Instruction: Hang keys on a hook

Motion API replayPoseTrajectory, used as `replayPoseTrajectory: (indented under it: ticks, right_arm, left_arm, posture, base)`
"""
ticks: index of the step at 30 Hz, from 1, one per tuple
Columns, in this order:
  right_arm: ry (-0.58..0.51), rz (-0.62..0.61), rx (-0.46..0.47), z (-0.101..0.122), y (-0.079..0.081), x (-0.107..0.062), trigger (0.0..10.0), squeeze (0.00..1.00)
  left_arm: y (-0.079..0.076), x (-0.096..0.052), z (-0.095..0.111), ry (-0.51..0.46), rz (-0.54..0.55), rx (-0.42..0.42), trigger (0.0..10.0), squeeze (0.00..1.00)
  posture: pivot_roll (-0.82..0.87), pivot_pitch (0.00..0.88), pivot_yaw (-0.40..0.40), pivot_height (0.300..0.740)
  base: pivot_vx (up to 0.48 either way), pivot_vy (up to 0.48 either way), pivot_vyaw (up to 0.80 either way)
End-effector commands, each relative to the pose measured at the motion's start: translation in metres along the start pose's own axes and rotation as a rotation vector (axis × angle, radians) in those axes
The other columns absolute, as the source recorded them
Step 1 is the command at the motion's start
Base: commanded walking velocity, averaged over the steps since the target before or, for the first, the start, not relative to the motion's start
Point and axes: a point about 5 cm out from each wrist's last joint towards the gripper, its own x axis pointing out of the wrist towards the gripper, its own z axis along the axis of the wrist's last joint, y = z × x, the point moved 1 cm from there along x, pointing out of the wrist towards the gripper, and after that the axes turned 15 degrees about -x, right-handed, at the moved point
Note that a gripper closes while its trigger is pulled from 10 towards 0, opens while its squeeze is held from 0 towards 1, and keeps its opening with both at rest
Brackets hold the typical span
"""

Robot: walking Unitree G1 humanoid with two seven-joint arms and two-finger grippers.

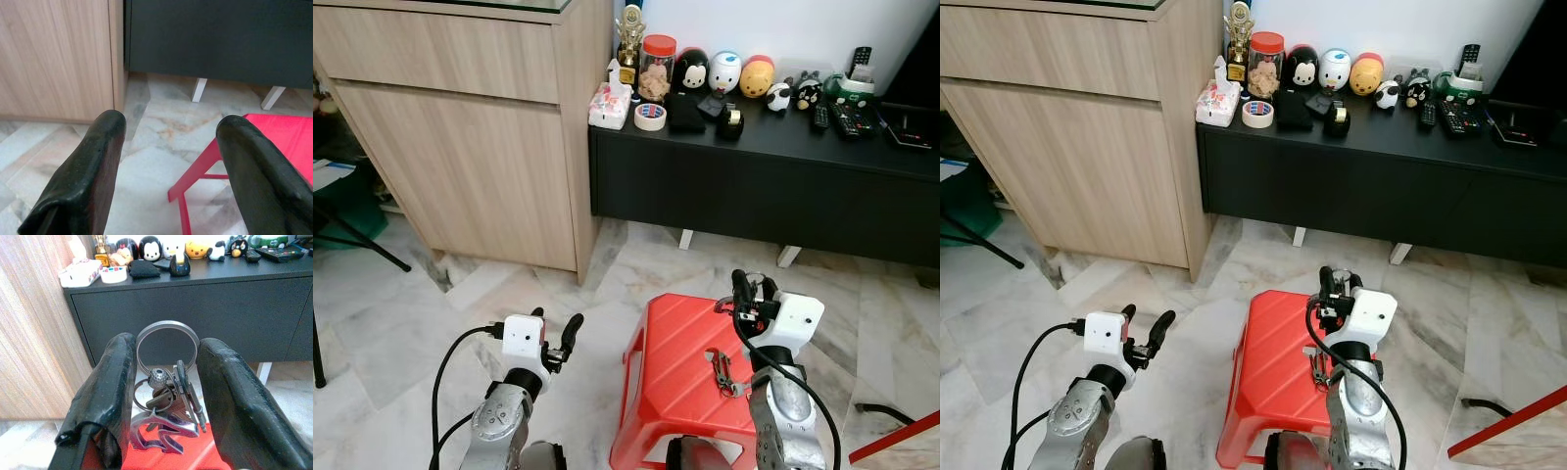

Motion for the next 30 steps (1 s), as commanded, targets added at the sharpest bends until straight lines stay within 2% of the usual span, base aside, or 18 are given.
replayPoseTrajectory:
  ticks: [1, 12, 18, 30]
  right_arm:
    - [-0.013, -0.007, -0.001, 0.0024, -0.0008, -0.0011, 10.0, 0.00]
    - [0.014, -0.003, -0.004, -0.0033, -0.0011, -0.0053, 10.0, 0.00]
    - [0.009, -0.007, -0.008, -0.0019, -0.0040, -0.0050, 10.0, 0.00]
    - [0.000, -0.021, 0.016, -0.0004, -0.0076, -0.0052, 10.0, 0.00]
  left_arm:
    - [0.0008, -0.0013, -0.0017, -0.002, 0.005, -0.004, 10.0, 0.00]
    - [0.0038, -0.0033, -0.0070, 0.008, 0.011, -0.001, 10.0, 0.00]
    - [0.0078, -0.0023, -0.0070, 0.002, 0.032, 0.003, 10.0, 0.00]
    - [0.0050, 0.0005, -0.0063, -0.011, 0.034, -0.003, 10.0, 0.00]
  posture:
    - [0.01, 0.009, -0.084, 0.683]
    - [0.03, 0.000, -0.091, 0.738]
    - [0.02, 0.000, -0.100, 0.740]
    - [0.02, 0.000, -0.106, 0.740]
  base:
    - [0.000, 0.000, 0.00]
    - [0.000, 0.000, 0.00]
    - [0.000, 0.000, 0.00]
    - [0.000, 0.000, 0.00]
